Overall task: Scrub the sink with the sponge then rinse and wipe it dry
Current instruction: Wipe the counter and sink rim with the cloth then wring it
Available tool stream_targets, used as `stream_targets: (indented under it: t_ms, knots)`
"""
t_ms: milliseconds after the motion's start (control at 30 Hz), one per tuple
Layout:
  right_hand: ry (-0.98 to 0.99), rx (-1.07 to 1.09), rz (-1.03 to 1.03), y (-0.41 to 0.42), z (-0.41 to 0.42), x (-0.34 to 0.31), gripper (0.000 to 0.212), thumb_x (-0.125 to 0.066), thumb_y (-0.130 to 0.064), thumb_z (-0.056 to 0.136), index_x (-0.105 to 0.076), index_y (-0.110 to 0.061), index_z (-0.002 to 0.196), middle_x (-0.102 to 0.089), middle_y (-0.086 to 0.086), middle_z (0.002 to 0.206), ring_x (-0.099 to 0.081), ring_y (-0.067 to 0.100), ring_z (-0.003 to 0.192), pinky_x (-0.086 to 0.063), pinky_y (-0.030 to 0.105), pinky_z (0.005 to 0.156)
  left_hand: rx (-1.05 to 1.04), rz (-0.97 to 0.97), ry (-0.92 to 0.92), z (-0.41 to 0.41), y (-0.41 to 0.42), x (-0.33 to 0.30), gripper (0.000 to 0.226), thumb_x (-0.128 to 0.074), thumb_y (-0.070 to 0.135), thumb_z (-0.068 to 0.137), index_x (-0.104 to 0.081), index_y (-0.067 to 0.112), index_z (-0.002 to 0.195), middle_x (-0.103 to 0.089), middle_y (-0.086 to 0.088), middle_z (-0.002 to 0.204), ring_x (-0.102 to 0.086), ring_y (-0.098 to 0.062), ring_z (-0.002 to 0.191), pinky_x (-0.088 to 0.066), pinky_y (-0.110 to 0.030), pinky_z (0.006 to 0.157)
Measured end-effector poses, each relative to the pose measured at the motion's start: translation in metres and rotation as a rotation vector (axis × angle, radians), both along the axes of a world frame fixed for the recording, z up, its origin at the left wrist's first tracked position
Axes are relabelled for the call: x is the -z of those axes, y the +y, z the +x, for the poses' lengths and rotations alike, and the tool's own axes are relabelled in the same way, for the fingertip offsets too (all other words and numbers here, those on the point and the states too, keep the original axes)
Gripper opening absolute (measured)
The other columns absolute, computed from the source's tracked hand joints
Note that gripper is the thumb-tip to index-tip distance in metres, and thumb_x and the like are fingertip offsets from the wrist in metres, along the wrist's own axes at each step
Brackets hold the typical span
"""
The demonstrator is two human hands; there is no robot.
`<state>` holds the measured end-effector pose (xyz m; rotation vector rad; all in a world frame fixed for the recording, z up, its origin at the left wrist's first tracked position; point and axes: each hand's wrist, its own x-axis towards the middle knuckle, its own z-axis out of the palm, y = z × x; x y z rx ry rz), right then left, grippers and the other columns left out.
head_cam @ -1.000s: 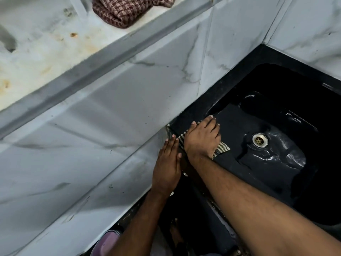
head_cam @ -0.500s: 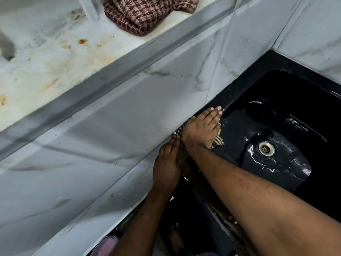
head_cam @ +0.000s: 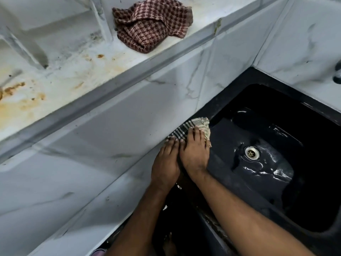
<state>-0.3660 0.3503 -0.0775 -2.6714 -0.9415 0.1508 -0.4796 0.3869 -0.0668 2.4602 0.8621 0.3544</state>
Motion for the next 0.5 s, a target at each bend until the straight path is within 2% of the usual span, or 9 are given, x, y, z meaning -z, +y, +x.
stream_targets:
  t_ms: [133, 267, 333, 400, 500]
  knots:
    - [-0.028, -0.119, -0.045, -0.009, 0.008, 0.006, 0.059, -0.024, -0.042, 0.103, -0.019, -0.019, 0.157, -0.015, 0.005, 0.165, -0.009, 0.025, 0.152, -0.009, 0.043, 0.123, 0.050, -0.041, 0.002, 0.008, 0.008, 0.003, 0.049, -0.046, 0.017, 0.102, -0.042, 0.016, 0.151, -0.035, 0.000, 0.160, -0.026, -0.013, 0.150, -0.024, -0.027, 0.121]
    - [0.067, -0.170, -0.091, -0.002, 0.023, 0.003, 0.059, -0.021, -0.041, 0.104, -0.009, -0.022, 0.158, -0.005, 0.003, 0.166, 0.003, 0.027, 0.153, -0.004, 0.045, 0.124, 0.076, 0.030, 0.055, 0.019, 0.019, 0.013, 0.052, -0.049, 0.012, 0.098, -0.044, 0.010, 0.149, -0.038, -0.007, 0.158, -0.033, -0.020, 0.148, -0.023, -0.034, 0.123]
    - [0.104, -0.212, -0.096, 0.001, 0.037, -0.001, 0.058, -0.020, -0.041, 0.105, -0.006, -0.023, 0.159, 0.002, 0.001, 0.166, 0.010, 0.025, 0.152, -0.004, 0.046, 0.124, 0.079, 0.034, 0.054, 0.026, 0.023, 0.015, 0.056, -0.036, 0.015, 0.094, -0.045, 0.009, 0.148, -0.039, -0.008, 0.157, -0.036, -0.021, 0.147, -0.026, -0.037, 0.122]
    - [0.136, -0.235, -0.114, 0.002, 0.048, -0.004, 0.058, -0.018, -0.041, 0.106, -0.002, -0.023, 0.159, 0.010, -0.002, 0.166, 0.016, 0.023, 0.151, -0.001, 0.045, 0.124, 0.083, 0.034, 0.069, 0.034, 0.025, 0.012, 0.065, -0.020, 0.023, 0.090, -0.041, 0.013, 0.151, -0.035, -0.005, 0.159, -0.032, -0.019, 0.148, -0.024, -0.034, 0.123]
    - [0.171, -0.246, -0.156, 0.004, 0.056, -0.006, 0.060, -0.015, -0.041, 0.105, 0.006, -0.022, 0.158, 0.019, -0.002, 0.164, 0.022, 0.021, 0.150, 0.003, 0.042, 0.122, 0.083, 0.042, 0.121, 0.043, 0.028, 0.007, 0.058, -0.029, 0.021, 0.098, -0.030, 0.017, 0.156, -0.024, 0.000, 0.164, -0.021, -0.014, 0.152, -0.018, -0.030, 0.124]
